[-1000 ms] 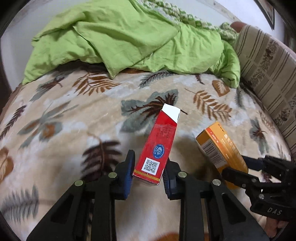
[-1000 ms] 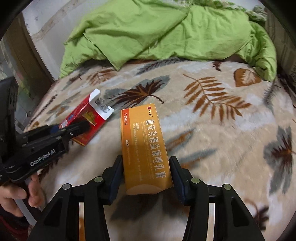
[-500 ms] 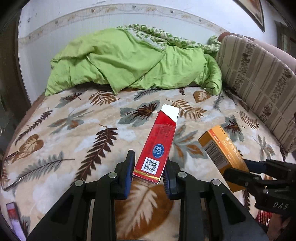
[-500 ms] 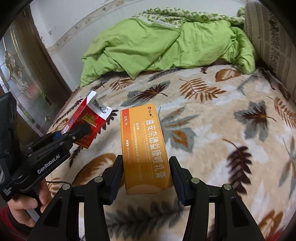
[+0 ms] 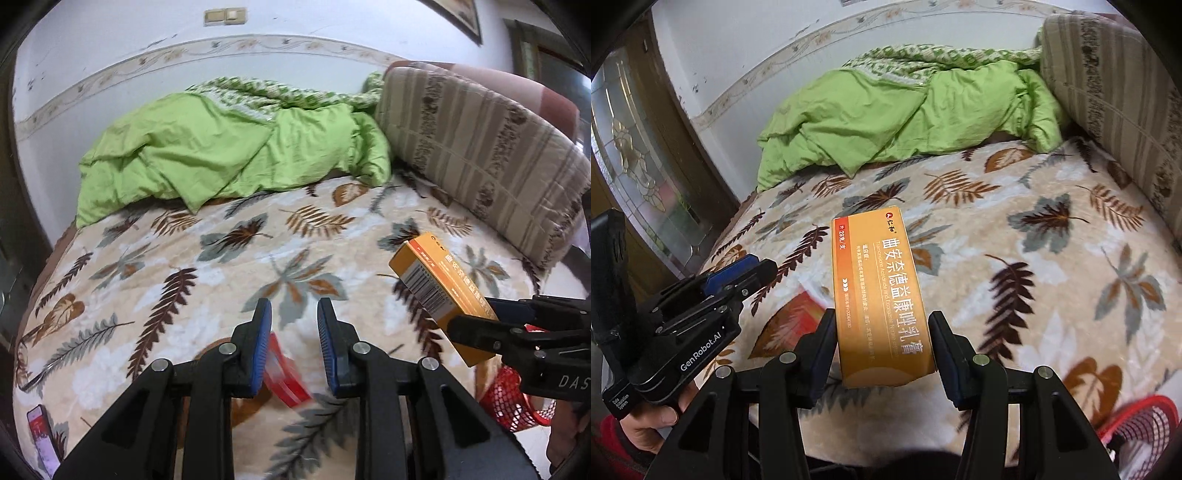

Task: Collect trash
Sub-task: 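Lift the red box and orange box above the bed, then carry both boxes to the red basket and open both grippers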

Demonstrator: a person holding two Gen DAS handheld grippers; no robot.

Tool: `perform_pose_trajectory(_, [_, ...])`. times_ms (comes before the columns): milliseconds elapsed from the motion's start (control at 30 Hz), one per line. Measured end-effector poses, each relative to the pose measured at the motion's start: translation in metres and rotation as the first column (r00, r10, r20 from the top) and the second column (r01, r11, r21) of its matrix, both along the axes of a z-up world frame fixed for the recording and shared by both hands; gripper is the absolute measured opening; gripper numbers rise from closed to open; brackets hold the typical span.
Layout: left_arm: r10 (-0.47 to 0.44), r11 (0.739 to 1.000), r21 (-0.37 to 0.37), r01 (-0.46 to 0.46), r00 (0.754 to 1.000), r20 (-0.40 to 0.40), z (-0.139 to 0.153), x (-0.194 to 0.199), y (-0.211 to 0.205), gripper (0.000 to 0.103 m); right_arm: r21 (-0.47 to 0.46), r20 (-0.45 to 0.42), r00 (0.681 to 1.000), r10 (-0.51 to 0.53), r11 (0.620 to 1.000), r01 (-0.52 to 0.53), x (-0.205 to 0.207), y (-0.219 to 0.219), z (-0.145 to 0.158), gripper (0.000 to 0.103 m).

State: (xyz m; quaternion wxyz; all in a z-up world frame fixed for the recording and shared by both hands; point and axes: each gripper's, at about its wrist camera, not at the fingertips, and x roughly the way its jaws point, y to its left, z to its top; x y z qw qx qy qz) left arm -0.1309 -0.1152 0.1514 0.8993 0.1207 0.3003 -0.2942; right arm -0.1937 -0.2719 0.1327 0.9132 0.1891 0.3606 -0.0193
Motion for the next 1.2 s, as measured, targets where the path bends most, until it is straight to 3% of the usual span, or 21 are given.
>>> perform_pose_trajectory(333, [-0.099, 0.995, -0.009, 0.098, 0.995, -0.017, 0.004, -0.028, -0.034, 0.025, 0.03, -0.013, 0.99, -0.14, 0.99, 0.14, -0.067, -0.041, -0.001, 0.053])
perform_pose_trajectory(500, [-0.058, 0.997, -0.059, 0.049, 0.984, -0.168, -0.009, 0.003, -0.01, 0.026, 0.05, -0.01, 0.985, -0.17, 0.984, 0.17, -0.081, -0.052, -0.002, 0.053])
perform_pose_trajectory(633, [0.003, 0.995, -0.089, -0.035, 0.941, -0.338, -0.034, 0.041, 0.02, 0.039, 0.065, 0.004, 0.987, -0.163, 0.985, 0.162, -0.081, -0.052, -0.002, 0.053])
perform_pose_trajectory(733, [0.019, 0.995, -0.079, -0.056, 0.916, -0.402, -0.053, 0.053, 0.026, 0.047, 0.088, 0.006, 0.988, -0.152, 0.985, 0.151, -0.078, -0.052, -0.006, 0.053])
perform_pose_trajectory(800, [0.04, 0.996, -0.06, -0.072, 0.901, -0.431, -0.066, 0.056, 0.024, 0.065, 0.094, 0.003, 0.989, -0.147, 0.985, 0.146, -0.077, -0.052, -0.008, 0.053])
perform_pose_trajectory(833, [0.055, 0.994, -0.062, -0.092, 0.893, -0.447, -0.073, 0.056, 0.023, 0.065, 0.096, 0.002, 0.989, -0.145, 0.985, 0.144, -0.077, -0.052, -0.009, 0.053])
perform_pose_trajectory(900, [0.048, 0.993, -0.077, -0.094, 0.885, -0.463, -0.078, 0.057, 0.019, 0.065, 0.097, 0.002, 0.99, -0.143, 0.985, 0.142, -0.078, -0.054, -0.009, 0.053])
perform_pose_trajectory(967, [0.081, 0.995, -0.021, -0.098, 0.912, -0.403, -0.082, 0.056, 0.007, 0.065, 0.092, 0.002, 0.989, -0.149, 0.985, 0.148, -0.078, -0.054, -0.01, 0.053])
perform_pose_trajectory(1033, [0.108, 0.994, 0.06, -0.093, 0.929, -0.355, -0.089, 0.059, -0.006, 0.053, 0.095, -0.001, 0.988, -0.153, 0.984, 0.153, -0.08, -0.056, -0.011, 0.053])
perform_pose_trajectory(1067, [0.107, 0.993, 0.078, -0.085, 0.928, -0.356, -0.093, 0.061, -0.01, 0.03, 0.096, -0.005, 0.987, -0.158, 0.983, 0.158, -0.081, -0.058, -0.012, 0.053])
perform_pose_trajectory(1100, [0.102, 0.993, 0.089, -0.074, 0.926, -0.363, -0.097, 0.062, -0.014, 0.024, 0.096, -0.009, 0.986, -0.165, 0.981, 0.166, -0.084, -0.06, -0.013, 0.053])
perform_pose_trajectory(1200, [0.082, 0.993, 0.103, -0.05, 0.943, -0.324, -0.094, 0.053, -0.026, 0.021, 0.09, -0.024, 0.98, -0.197, 0.976, 0.198, -0.098, -0.068, -0.015, 0.053])
